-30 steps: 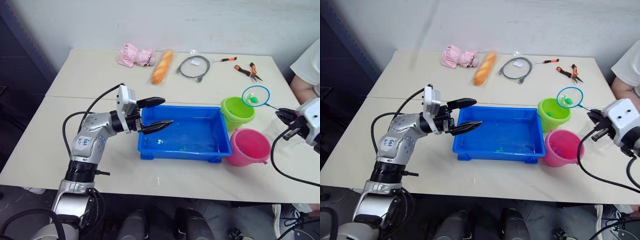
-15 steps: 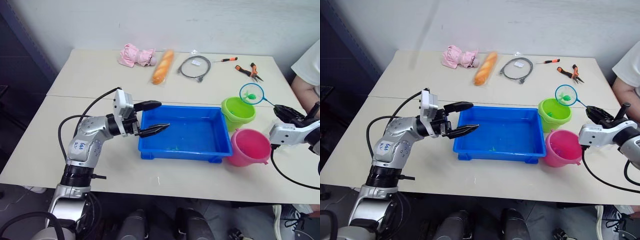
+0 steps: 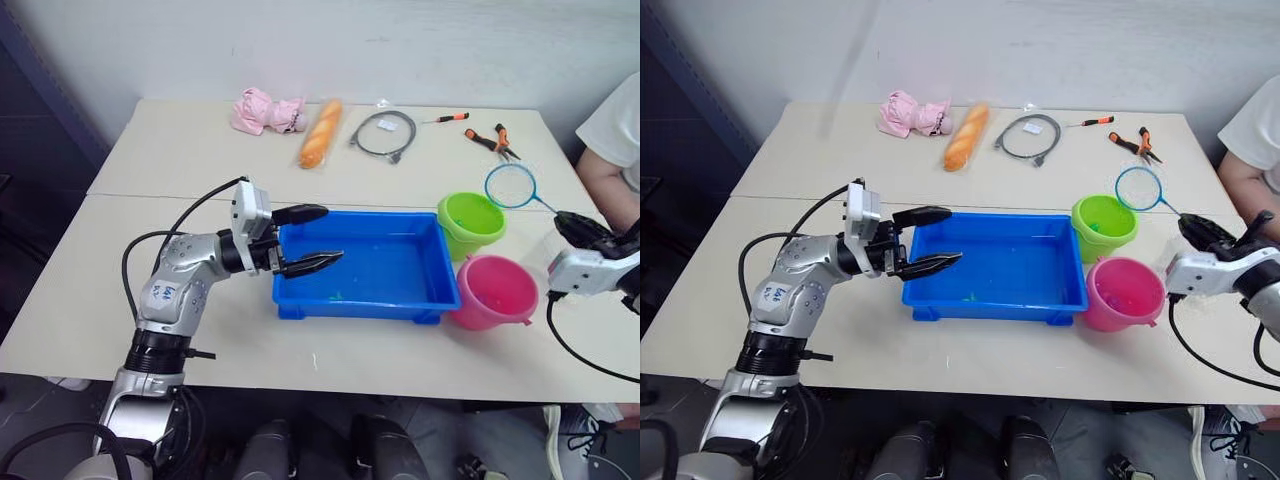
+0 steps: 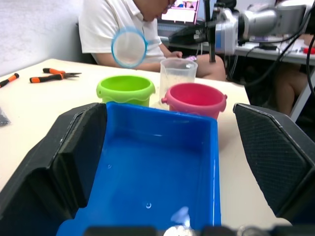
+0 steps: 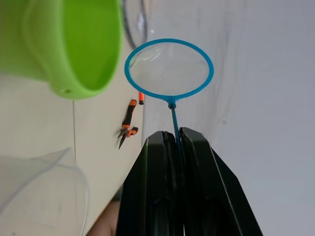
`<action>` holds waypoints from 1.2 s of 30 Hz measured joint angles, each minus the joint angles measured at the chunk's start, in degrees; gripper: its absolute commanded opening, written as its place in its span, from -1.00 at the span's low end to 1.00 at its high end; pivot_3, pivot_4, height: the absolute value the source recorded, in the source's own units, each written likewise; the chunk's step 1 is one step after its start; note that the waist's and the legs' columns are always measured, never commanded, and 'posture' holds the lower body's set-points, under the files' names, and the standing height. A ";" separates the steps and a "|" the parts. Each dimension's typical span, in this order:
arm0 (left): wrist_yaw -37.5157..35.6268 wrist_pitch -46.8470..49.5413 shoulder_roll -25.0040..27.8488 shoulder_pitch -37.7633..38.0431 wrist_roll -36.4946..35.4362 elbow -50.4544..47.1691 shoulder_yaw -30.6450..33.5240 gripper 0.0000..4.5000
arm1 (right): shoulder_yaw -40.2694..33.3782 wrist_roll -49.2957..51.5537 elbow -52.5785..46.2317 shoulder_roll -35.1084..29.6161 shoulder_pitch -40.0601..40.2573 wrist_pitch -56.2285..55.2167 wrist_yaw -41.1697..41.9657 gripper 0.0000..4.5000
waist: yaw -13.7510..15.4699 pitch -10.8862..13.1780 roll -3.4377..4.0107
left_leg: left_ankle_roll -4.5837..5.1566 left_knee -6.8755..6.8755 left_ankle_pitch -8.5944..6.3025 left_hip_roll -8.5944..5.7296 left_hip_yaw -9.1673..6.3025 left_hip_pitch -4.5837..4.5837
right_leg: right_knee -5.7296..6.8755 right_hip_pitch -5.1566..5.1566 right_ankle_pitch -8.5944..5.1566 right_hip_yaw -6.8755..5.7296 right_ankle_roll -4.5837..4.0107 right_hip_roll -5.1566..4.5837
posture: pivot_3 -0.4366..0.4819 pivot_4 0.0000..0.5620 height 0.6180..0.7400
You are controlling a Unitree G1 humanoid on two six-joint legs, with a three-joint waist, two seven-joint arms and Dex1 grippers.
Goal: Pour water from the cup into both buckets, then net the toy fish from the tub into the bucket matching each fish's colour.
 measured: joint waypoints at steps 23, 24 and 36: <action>-11.72 0.92 19.19 10.14 0.30 -2.85 3.81 0.95 | 21.62 30.58 -31.14 4.57 -14.14 48.71 52.44 -1.00 | -0.13 0.02 0.03 | 0.28 0.08 -0.35 0.01 -0.18 -0.11 | -0.13 -0.04 -0.01 -0.13 -0.03 -0.23 | -0.05 -0.47 0.99; -11.87 0.97 19.37 10.30 0.30 -2.91 3.94 0.95 | 22.94 29.29 -30.48 5.40 -15.41 48.93 53.55 -1.00 | -0.25 0.02 0.03 | 0.28 0.08 -0.35 0.00 -0.18 -0.11 | -0.14 -0.04 -0.01 -0.13 -0.03 -0.23 | -0.05 -0.47 0.99; -12.32 0.89 19.74 13.07 0.94 -4.59 4.09 0.95 | 31.39 22.78 -27.27 19.93 -23.91 54.70 57.70 -1.00 | -0.46 0.02 0.03 | 0.27 0.09 -0.35 0.00 -0.15 -0.12 | 0.08 -0.09 -0.01 -0.13 -0.03 -0.21 | -0.05 -0.47 0.99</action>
